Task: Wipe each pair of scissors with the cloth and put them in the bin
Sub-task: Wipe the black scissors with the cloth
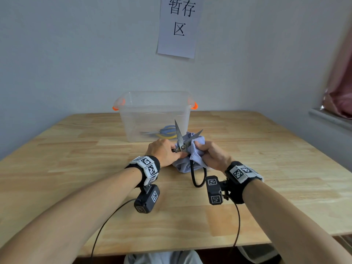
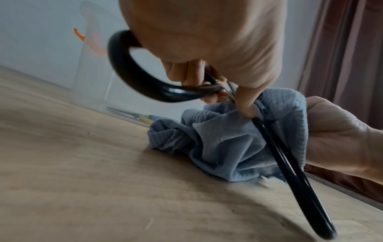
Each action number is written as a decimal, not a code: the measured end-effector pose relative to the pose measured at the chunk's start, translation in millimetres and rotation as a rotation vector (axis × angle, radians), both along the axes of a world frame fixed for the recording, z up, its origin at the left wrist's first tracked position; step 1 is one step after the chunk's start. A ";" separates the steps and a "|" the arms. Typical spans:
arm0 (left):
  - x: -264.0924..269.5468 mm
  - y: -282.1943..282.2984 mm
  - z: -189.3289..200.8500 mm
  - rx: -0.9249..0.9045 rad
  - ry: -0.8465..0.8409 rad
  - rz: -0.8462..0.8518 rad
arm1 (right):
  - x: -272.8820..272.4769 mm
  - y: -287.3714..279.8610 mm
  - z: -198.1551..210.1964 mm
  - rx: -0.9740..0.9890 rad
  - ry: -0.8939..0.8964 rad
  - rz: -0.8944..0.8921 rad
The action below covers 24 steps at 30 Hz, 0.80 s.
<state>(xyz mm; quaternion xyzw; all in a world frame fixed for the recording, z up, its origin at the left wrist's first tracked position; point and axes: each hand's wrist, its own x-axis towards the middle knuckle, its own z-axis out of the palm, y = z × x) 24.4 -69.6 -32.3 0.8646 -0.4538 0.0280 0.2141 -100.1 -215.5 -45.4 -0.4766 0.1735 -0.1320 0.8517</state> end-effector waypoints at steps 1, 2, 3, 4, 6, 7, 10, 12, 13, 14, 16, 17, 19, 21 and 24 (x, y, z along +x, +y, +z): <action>0.1 0.0 -0.6 -0.003 0.002 -0.001 | -1.6 -0.8 -0.5 -0.022 0.004 0.015; -0.1 0.2 -1.2 -0.010 0.004 -0.002 | -2.0 -2.0 -1.9 -0.040 0.008 0.013; -0.1 0.4 -2.0 -0.022 0.011 -0.003 | -1.9 -4.0 -3.7 -0.039 0.016 0.010; -0.3 0.6 -2.7 -0.035 0.021 -0.004 | -2.5 -4.2 -4.5 -0.027 0.023 0.004; -0.4 1.1 -2.7 -0.056 0.049 -0.001 | -2.8 -7.9 -8.2 -0.030 0.041 -0.019; -0.1 1.1 -2.5 -0.059 0.056 0.002 | -2.9 -10.7 -9.9 -0.048 0.057 -0.036; 0.5 0.2 -1.2 -0.047 0.050 0.006 | -5.0 -15.2 -12.2 -0.129 0.073 -0.059; -0.1 -0.6 -0.3 -0.037 0.041 0.008 | -5.7 -14.5 -10.2 -0.171 0.071 -0.056; -0.7 -1.2 -0.5 -0.033 0.037 0.006 | -5.6 -13.2 -8.9 -0.184 0.063 -0.045; -1.5 -2.6 -0.7 -0.028 0.031 0.002 | -4.4 -11.7 -8.3 -0.198 0.052 -0.036; -3.5 -4.8 -0.9 -0.019 0.023 -0.003 | 0.5 -8.2 -7.6 -0.236 0.050 -0.046; -4.5 -6.2 -0.7 -0.016 0.019 -0.007 | 2.7 -6.6 -6.6 -0.253 0.051 -0.068; -5.8 -7.9 0.1 -0.009 0.008 -0.020 | 6.5 -4.2 -5.1 -0.279 0.053 -0.119; -6.0 -9.1 1.2 0.001 0.004 -0.034 | 7.6 -2.8 -4.5 -0.285 0.052 -0.157; -4.9 -10.6 3.0 0.029 0.000 -0.036 | 8.8 0.7 -4.4 -0.333 0.056 -0.205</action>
